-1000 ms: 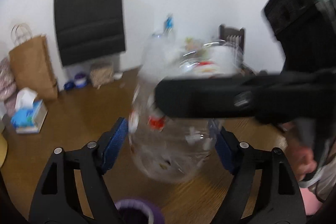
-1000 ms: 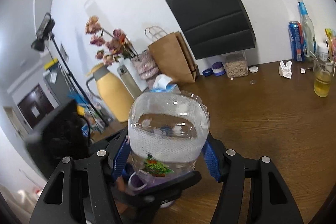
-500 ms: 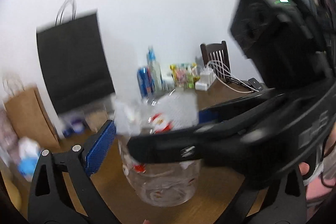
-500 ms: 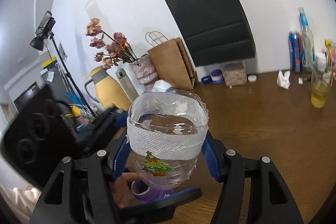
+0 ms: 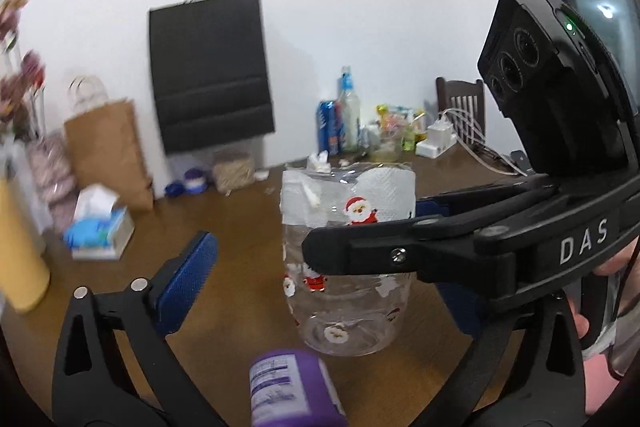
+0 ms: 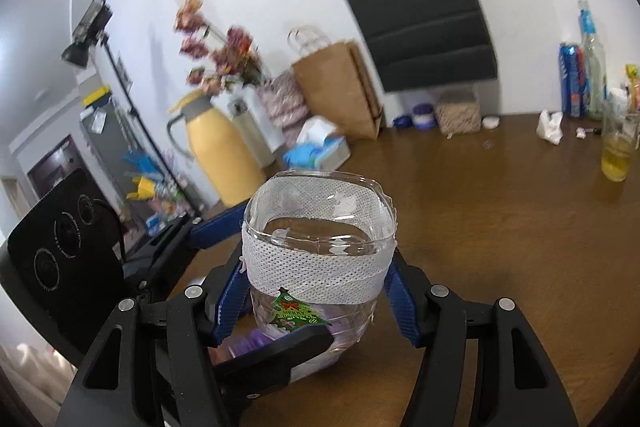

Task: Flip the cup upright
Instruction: 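Rotate the bottle upright with the right tool while the left tool lets go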

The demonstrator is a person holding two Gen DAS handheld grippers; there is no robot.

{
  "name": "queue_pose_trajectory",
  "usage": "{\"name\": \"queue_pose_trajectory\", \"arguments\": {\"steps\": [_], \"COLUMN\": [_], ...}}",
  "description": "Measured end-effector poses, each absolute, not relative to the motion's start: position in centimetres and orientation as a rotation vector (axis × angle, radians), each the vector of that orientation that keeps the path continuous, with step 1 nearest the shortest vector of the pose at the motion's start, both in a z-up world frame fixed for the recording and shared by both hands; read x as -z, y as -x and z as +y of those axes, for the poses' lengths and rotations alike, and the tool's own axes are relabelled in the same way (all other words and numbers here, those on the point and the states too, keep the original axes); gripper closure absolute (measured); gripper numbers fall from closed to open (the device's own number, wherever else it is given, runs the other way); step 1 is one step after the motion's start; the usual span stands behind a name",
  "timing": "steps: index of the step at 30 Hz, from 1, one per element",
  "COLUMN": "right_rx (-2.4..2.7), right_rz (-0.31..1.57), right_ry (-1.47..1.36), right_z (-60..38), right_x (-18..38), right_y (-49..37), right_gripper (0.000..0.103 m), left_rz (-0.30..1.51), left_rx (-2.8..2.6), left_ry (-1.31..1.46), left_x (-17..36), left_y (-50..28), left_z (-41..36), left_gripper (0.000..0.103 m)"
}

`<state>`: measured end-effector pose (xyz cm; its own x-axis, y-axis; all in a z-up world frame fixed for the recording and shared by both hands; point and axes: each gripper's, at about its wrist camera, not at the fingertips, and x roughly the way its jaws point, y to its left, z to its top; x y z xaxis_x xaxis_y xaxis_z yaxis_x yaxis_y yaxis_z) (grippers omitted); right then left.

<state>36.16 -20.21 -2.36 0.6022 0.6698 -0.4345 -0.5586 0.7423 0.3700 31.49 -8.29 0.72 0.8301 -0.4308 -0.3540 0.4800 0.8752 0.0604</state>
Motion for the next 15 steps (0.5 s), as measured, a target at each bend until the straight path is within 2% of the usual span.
{"name": "queue_pose_trajectory", "arguments": {"steps": [3,8,13,15], "right_rx": [-0.698,-0.616,-0.596,-0.609], "right_rz": [0.621,0.626,0.661,0.675], "right_ry": [-0.184,-0.062,0.037,0.053], "right_z": [-19.3,-18.2,-16.3,-15.3], "right_x": [4.0,5.3,5.9,5.9], "right_y": [-36.1,-35.8,-36.3,-36.9], "right_gripper": [0.036,0.036,0.036,0.036], "left_rz": [0.427,0.621,0.759,0.796], "left_rx": [0.460,0.509,0.512,0.493], "left_ry": [-0.165,-0.103,-0.048,0.001], "left_x": [1.3,3.7,5.6,6.1], "left_y": [-31.8,-34.2,-36.2,-36.7], "left_z": [-8.1,-7.9,-6.9,-5.9], "left_gripper": [0.002,0.020,0.022,0.031]}}
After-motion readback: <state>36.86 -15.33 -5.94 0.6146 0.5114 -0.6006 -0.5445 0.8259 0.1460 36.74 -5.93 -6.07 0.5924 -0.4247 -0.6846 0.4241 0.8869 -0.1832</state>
